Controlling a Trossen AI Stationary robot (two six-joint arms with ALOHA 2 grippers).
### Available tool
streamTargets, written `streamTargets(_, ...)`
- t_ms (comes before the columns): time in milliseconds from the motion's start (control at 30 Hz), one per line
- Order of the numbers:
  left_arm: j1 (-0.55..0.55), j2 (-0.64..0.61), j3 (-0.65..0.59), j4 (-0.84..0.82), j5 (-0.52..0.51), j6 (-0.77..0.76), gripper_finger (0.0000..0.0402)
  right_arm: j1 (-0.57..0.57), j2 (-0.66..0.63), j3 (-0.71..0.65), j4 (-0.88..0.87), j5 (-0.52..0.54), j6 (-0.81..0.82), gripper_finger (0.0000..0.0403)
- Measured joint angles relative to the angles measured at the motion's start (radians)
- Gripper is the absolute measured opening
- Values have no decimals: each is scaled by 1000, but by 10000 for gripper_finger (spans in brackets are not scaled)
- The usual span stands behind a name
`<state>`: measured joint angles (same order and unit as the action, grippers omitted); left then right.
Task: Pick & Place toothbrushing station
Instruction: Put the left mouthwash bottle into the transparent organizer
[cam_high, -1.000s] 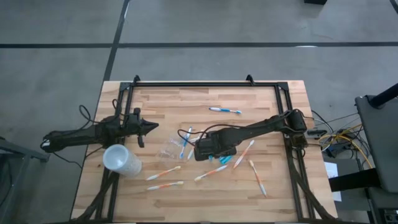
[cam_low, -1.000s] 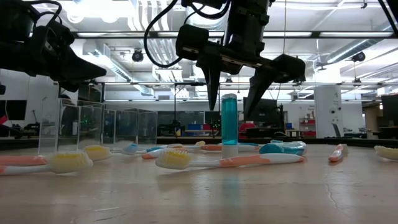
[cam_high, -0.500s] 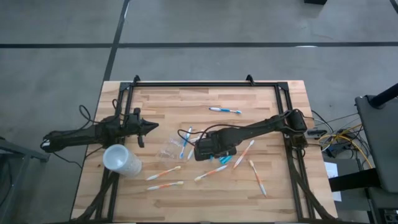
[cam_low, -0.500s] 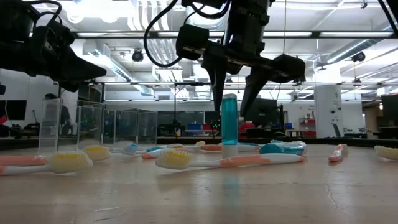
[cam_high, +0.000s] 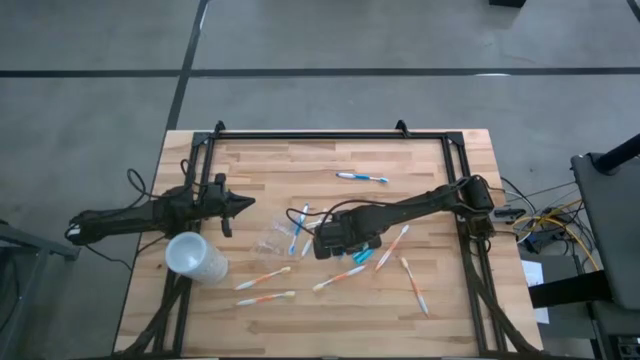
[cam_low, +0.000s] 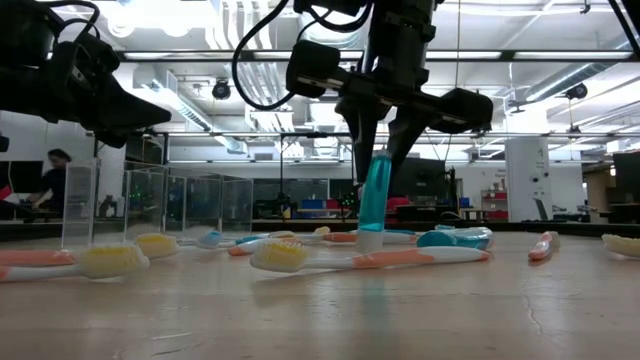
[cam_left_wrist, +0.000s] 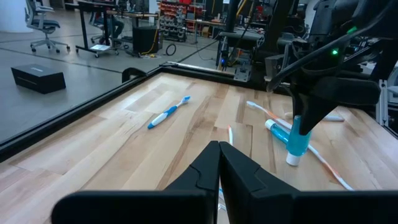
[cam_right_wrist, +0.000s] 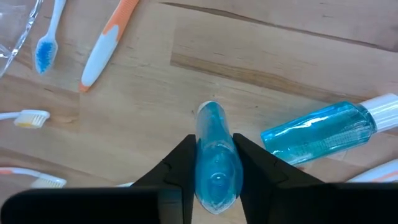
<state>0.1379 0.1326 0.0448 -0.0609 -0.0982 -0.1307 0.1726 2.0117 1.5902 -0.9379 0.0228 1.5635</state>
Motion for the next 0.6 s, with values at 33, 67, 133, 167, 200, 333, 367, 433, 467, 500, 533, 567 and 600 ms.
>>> streamTargets(33,0,0,0,0,0,0,14,0,0,0,0,1,-1,79)
streamTargets(67,0,0,0,0,0,0,14,0,0,-1,0,2,-3,79)
streamTargets(133,0,0,0,0,0,0,14,0,0,-2,1,2,-4,80)
streamTargets(167,0,0,0,0,0,0,14,0,0,-2,1,2,-5,80)
streamTargets(200,0,0,0,0,0,0,14,0,0,-2,1,3,-8,81)
streamTargets(333,0,0,0,0,0,0,14,0,0,-2,1,4,-23,81)
streamTargets(367,0,0,0,0,0,0,14,0,0,-2,1,4,-23,80)
streamTargets(433,0,0,0,0,0,0,14,0,0,-2,1,10,-23,80)
streamTargets(467,0,0,0,0,0,0,14,0,0,-1,1,15,-23,80)
streamTargets(500,0,0,0,0,0,0,14,0,0,1,1,24,-24,80)
streamTargets(533,0,0,0,0,0,0,14,0,-1,1,2,31,-27,80)
streamTargets(567,0,0,0,0,0,0,14,0,-2,2,1,35,-30,80)
streamTargets(600,0,0,0,0,0,0,14,0,-3,3,1,38,-32,80)
